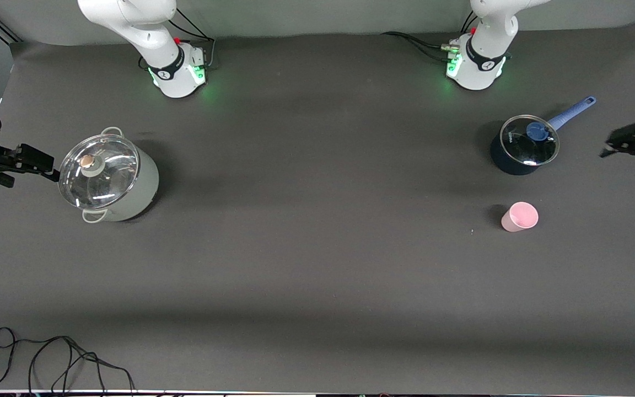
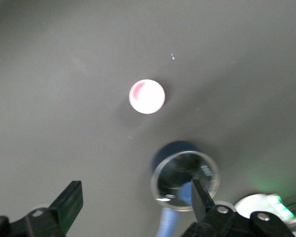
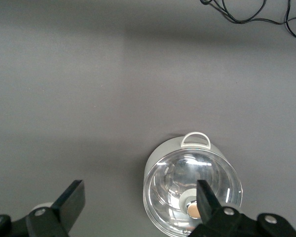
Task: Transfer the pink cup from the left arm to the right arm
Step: 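Move the left gripper down beside the pink cup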
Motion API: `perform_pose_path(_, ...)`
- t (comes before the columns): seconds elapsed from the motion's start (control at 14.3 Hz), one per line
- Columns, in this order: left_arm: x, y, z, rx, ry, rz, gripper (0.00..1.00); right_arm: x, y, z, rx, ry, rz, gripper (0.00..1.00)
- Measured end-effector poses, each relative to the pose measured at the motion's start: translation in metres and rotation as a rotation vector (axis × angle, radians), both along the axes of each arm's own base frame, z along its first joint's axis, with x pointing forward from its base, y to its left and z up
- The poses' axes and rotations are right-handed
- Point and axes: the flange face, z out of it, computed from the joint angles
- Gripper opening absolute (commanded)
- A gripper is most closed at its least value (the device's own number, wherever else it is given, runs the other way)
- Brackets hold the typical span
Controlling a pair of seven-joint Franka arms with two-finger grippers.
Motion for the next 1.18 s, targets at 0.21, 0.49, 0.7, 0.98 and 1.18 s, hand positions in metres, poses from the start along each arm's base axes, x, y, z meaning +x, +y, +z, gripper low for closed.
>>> perform_pose_path(0.21,0.007,0.051,-0.029,-0.125,-0.055,-0.163,0.98,0.000,0.000,0.000,0.000,0.000,0.000,1.00)
perform_pose_path(0.49,0.001,0.140,-0.098,-0.334,-0.169,-0.331,0.95,0.000,0.000,0.000,0.000,0.000,0.000,1.00)
perform_pose_path(0.7,-0.010,0.190,-0.169,-0.502,-0.273,-0.424,0.95,0.000,0.000,0.000,0.000,0.000,-0.001,1.00)
perform_pose_path(0.98,-0.016,0.215,-0.256,-0.692,-0.421,-0.499,0.95,0.000,-0.005,0.000,0.000,0.000,-0.008,1.00)
perform_pose_path(1.18,-0.021,0.214,-0.317,-0.847,-0.506,-0.529,0.96,0.000,-0.004,0.000,0.000,0.000,-0.007,1.00)
